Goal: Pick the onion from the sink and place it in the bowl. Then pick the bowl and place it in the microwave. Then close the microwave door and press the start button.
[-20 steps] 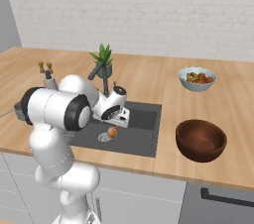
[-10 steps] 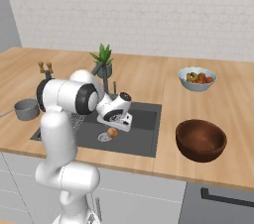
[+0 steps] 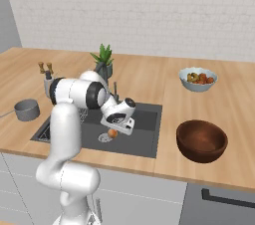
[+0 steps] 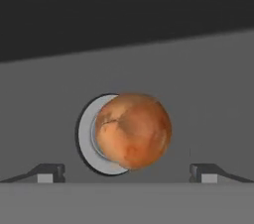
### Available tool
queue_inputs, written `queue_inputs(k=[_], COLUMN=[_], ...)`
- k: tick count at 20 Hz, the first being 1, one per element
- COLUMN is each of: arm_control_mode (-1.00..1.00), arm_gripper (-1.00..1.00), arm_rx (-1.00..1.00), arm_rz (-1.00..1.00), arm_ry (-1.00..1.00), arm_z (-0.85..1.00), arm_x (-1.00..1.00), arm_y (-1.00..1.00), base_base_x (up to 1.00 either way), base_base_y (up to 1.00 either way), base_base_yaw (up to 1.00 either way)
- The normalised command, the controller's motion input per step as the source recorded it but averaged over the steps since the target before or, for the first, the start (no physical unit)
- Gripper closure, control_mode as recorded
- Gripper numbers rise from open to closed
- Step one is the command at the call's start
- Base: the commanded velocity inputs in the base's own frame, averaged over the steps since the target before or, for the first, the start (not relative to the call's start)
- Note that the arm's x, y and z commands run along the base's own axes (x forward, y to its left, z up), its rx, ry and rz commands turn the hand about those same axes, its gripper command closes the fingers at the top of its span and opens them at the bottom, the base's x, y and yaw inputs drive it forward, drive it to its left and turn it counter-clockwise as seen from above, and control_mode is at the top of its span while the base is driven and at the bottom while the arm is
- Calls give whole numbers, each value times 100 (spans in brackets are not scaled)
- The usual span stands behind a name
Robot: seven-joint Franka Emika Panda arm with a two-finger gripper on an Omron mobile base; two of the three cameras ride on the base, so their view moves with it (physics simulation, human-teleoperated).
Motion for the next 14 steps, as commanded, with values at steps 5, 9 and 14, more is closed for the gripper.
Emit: queue_inputs(k=[5, 9, 14], arm_control_mode=[-100, -100, -100], arm_gripper=[-100, -100, -100], arm_rx=[2, 1, 0], arm_rz=[0, 0, 0], arm_ry=[1, 7, 6], arm_z=[-26, -18, -10], arm_x=[48, 9, 0], arm_y=[7, 2, 9], base_base_x=[0, 0, 0], base_base_y=[0, 0, 0], base_base_yaw=[0, 0, 0])
